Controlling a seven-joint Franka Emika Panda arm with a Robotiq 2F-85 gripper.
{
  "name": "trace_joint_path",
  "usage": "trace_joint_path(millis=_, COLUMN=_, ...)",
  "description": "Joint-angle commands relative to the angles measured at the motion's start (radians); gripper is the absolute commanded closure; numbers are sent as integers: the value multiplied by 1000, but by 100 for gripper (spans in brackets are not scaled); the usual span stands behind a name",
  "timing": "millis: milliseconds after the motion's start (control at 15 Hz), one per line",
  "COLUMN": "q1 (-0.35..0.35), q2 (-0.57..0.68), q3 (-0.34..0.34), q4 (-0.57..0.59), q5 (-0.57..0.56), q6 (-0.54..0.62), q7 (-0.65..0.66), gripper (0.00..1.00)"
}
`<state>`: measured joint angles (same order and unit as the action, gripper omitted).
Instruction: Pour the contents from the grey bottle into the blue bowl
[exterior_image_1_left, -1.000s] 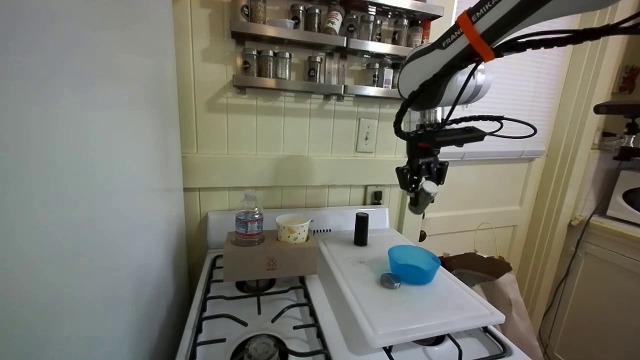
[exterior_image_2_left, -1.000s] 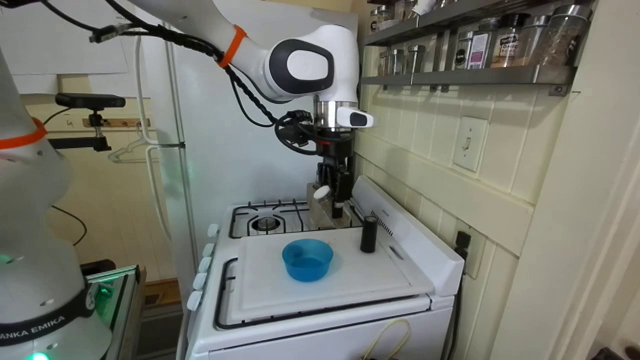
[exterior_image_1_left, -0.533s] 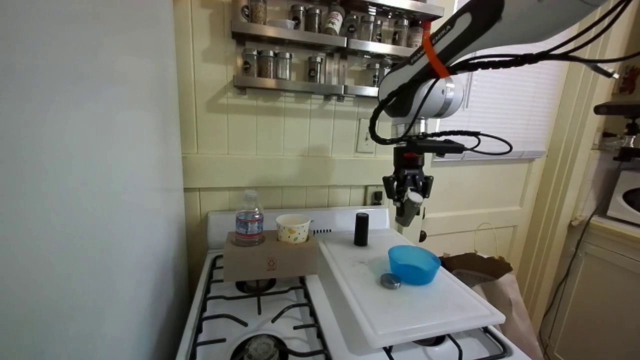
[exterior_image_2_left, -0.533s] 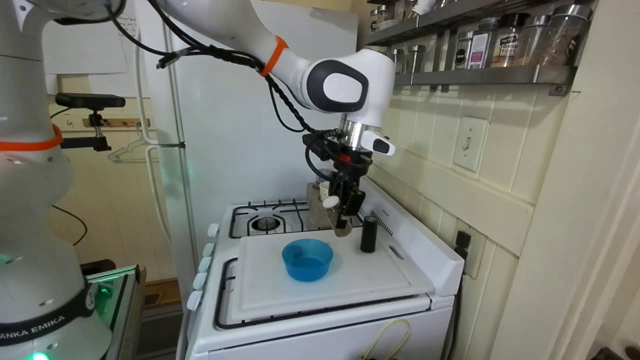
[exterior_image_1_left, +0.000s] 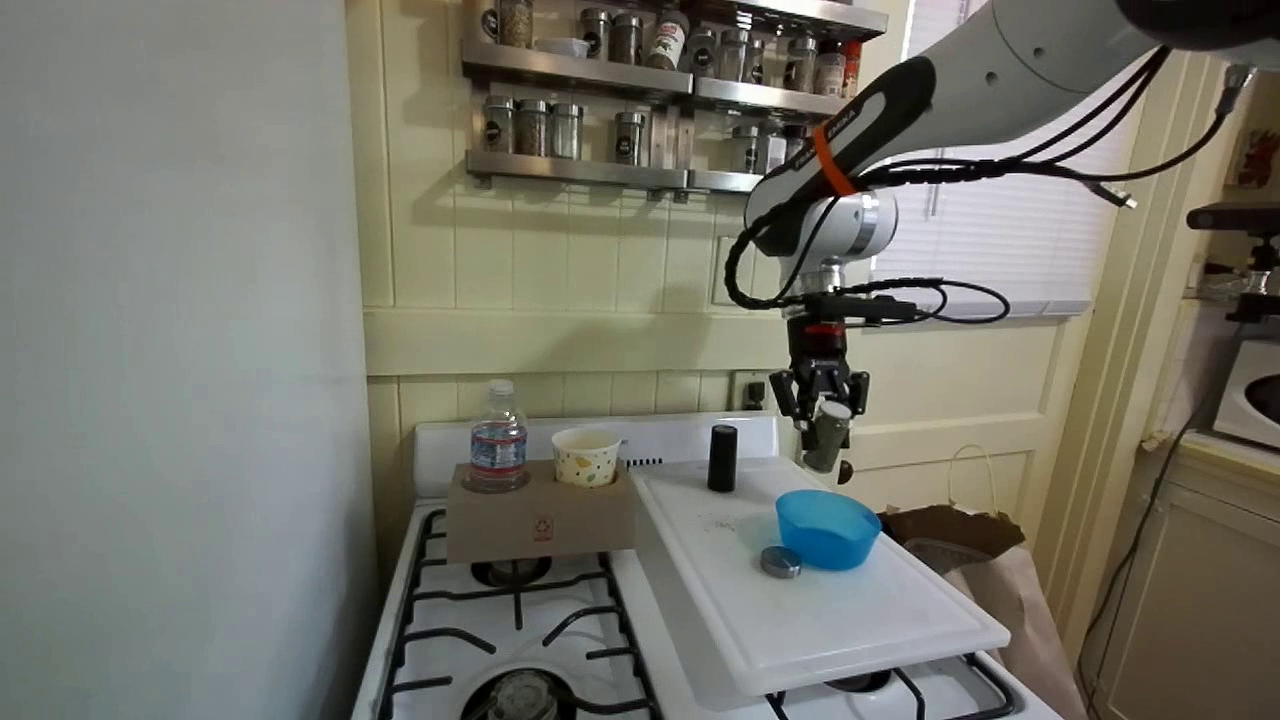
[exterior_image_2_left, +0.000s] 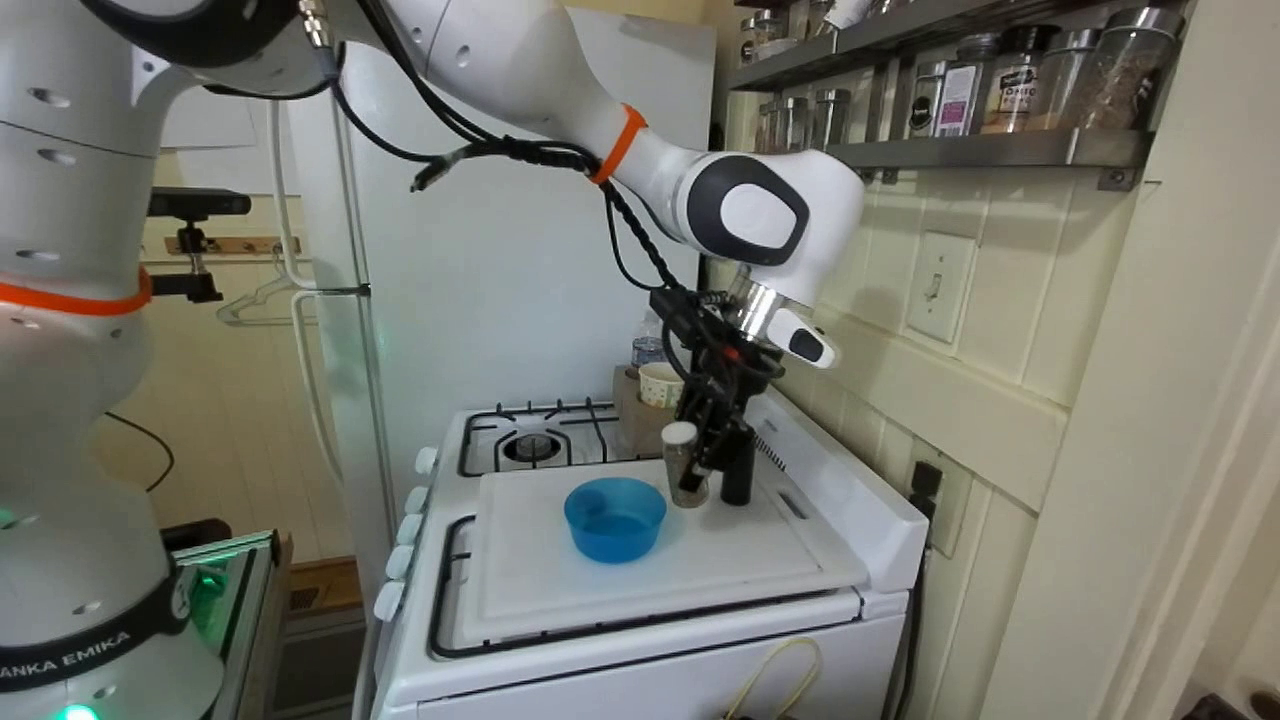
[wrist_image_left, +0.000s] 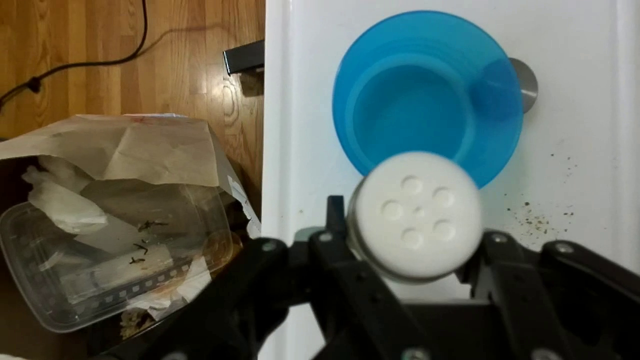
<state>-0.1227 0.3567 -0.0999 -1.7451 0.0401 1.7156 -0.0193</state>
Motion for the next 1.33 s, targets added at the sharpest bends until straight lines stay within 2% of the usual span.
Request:
trace_joint_path(millis=0, q1=-21, q2=76, q3=5, q4=83, q5=42, q6=-82, q7=3, gripper=77)
trace_joint_path(millis=1267, q1=-33, q2=226, q3=5, q4=170, q5=47, q6=-61, q7=20, gripper=77)
